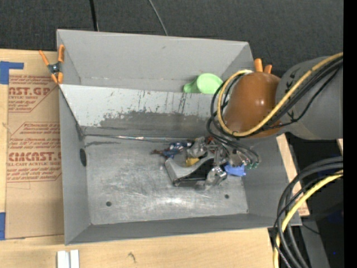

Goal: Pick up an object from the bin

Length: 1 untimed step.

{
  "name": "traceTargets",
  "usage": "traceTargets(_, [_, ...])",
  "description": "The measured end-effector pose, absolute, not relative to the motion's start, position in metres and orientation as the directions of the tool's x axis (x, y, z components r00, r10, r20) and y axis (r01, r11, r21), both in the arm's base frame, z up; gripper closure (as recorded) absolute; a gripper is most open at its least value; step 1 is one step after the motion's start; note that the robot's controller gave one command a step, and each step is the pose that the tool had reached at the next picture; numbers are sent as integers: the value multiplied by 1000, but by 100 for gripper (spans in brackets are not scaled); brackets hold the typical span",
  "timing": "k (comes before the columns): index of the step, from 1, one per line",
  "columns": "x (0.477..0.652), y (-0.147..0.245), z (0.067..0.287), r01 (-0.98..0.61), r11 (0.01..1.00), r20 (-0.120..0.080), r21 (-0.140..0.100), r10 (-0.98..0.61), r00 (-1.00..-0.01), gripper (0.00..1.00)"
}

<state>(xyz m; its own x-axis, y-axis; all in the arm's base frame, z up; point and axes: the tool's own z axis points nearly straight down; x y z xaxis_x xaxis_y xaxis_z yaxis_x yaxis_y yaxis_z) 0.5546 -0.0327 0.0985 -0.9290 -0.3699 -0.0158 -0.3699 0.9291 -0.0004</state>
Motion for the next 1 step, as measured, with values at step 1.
traceTargets(1, [553, -33, 117, -371, 929, -7, 0, -371, -929, 100])
